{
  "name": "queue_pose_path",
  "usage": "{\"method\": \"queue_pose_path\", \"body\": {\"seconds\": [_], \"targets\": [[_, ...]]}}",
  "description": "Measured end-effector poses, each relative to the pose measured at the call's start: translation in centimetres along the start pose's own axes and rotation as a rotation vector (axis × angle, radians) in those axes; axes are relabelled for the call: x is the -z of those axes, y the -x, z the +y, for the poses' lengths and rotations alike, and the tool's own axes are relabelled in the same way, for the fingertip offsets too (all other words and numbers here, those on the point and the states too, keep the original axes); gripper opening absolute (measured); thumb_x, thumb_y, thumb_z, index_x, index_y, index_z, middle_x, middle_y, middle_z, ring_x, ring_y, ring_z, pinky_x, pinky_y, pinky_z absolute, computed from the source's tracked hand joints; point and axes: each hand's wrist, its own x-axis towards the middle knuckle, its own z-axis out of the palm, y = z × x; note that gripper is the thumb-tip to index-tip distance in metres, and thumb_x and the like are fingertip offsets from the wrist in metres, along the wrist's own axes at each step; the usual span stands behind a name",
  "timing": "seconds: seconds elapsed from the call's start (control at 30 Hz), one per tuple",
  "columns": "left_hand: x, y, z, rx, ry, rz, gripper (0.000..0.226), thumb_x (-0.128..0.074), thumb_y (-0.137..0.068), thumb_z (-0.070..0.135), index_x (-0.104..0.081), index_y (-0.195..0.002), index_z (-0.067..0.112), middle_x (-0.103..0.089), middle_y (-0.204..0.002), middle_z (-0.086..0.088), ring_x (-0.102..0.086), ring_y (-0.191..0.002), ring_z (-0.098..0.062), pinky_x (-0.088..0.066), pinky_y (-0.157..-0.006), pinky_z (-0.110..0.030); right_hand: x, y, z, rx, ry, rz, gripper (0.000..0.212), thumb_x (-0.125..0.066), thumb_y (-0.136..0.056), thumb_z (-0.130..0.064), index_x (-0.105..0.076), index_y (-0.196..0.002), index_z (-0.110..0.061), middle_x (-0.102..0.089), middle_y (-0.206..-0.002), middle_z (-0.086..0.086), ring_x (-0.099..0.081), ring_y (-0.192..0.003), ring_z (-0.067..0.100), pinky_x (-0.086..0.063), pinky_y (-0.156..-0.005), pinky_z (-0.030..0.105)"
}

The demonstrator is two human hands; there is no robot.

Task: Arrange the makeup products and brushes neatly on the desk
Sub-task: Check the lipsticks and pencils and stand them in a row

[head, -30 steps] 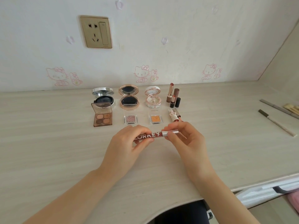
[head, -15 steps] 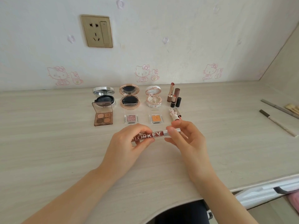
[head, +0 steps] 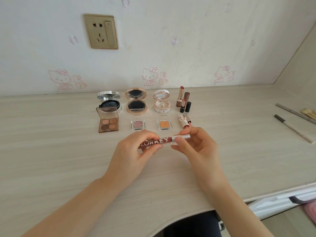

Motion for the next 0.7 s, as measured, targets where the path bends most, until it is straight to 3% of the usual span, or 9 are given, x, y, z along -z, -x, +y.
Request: {"method": "queue_pose_path", "body": {"seconds": [0.13, 0.2, 0.3, 0.4, 0.5, 0.57, 0.63, 0.7], "targets": [[0.00, -0.07, 0.18, -0.022, -0.014, 0.003, 0.013, -0.068, -0.082, 0.036, -0.063, -0.093, 0.031, -0.065, -0.088, 0.016, -0.062, -0.080, -0.005, -0.047, -0.071, -0.019, 0.17, 0.09, -0.11, 0.029, 0.032, -0.030, 0.032, -0.071, -0.082, -0.008, -0.057, -0.109, -0.018, -0.071, -0.100, 0.005, -0.069, -0.095, 0.023, -0.055, -0.085, 0.039], [-0.03, -0.06, 0.24, -0.036, -0.024, 0.005, 0.014, -0.070, -0.081, 0.034, -0.062, -0.092, 0.031, -0.065, -0.087, 0.015, -0.062, -0.079, -0.006, -0.047, -0.072, -0.019, 0.10, 0.05, -0.04, -0.010, 0.035, 0.008, 0.023, -0.074, -0.081, -0.016, -0.062, -0.100, -0.019, -0.072, -0.095, 0.003, -0.070, -0.089, 0.021, -0.057, -0.082, 0.041], [-0.04, -0.03, 0.23, -0.016, -0.009, -0.003, 0.014, -0.066, -0.083, 0.038, -0.063, -0.093, 0.029, -0.065, -0.085, 0.015, -0.063, -0.079, -0.008, -0.048, -0.072, -0.022, 0.08, 0.01, 0.07, -0.015, 0.025, 0.005, 0.011, -0.071, -0.083, -0.008, -0.066, -0.090, -0.016, -0.071, -0.084, 0.007, -0.071, -0.080, 0.023, -0.057, -0.074, 0.032], [0.01, -0.01, 0.21, 0.000, 0.007, -0.004, 0.017, -0.062, -0.084, 0.043, -0.063, -0.094, 0.030, -0.066, -0.085, 0.015, -0.063, -0.081, -0.007, -0.048, -0.072, -0.022, 0.11, 0.03, -0.09, 0.037, 0.028, -0.044, 0.026, -0.066, -0.083, 0.005, -0.063, -0.100, -0.014, -0.071, -0.094, 0.005, -0.069, -0.088, 0.021, -0.057, -0.081, 0.032], [0.03, -0.07, 0.18, -0.013, -0.007, 0.004, 0.014, -0.068, -0.082, 0.037, -0.062, -0.093, 0.031, -0.066, -0.086, 0.016, -0.063, -0.080, -0.006, -0.048, -0.071, -0.021, 0.11, -0.02, -0.03, 0.014, 0.009, -0.034, 0.024, -0.070, -0.083, -0.008, -0.062, -0.105, -0.017, -0.070, -0.099, 0.001, -0.068, -0.089, 0.016, -0.056, -0.082, 0.032], [-0.05, -0.08, 0.16, -0.033, -0.025, -0.006, 0.015, -0.072, -0.081, 0.031, -0.062, -0.092, 0.030, -0.065, -0.087, 0.015, -0.063, -0.080, -0.006, -0.049, -0.071, -0.022, 0.08, -0.05, 0.12, -0.029, -0.016, 0.004, 0.015, -0.070, -0.085, -0.015, -0.065, -0.100, -0.016, -0.071, -0.091, 0.002, -0.069, -0.084, 0.017, -0.057, -0.077, 0.031], [-0.10, -0.05, 0.16, -0.038, -0.031, -0.010, 0.014, -0.071, -0.082, 0.032, -0.062, -0.092, 0.030, -0.064, -0.087, 0.016, -0.062, -0.080, -0.005, -0.049, -0.071, -0.022, 0.11, -0.06, 0.21, -0.021, 0.011, 0.013, 0.008, -0.067, -0.087, -0.010, -0.067, -0.093, -0.016, -0.070, -0.085, 0.003, -0.070, -0.079, 0.020, -0.056, -0.075, 0.029], [-0.07, -0.06, 0.14, -0.021, -0.027, -0.007, 0.013, -0.068, -0.083, 0.037, -0.061, -0.092, 0.032, -0.064, -0.087, 0.017, -0.062, -0.080, -0.005, -0.048, -0.071, -0.022, 0.10, 0.01, 0.15, 0.011, 0.032, -0.013, 0.016, -0.066, -0.086, -0.003, -0.067, -0.094, -0.016, -0.070, -0.090, 0.003, -0.069, -0.083, 0.018, -0.056, -0.078, 0.029]]}}
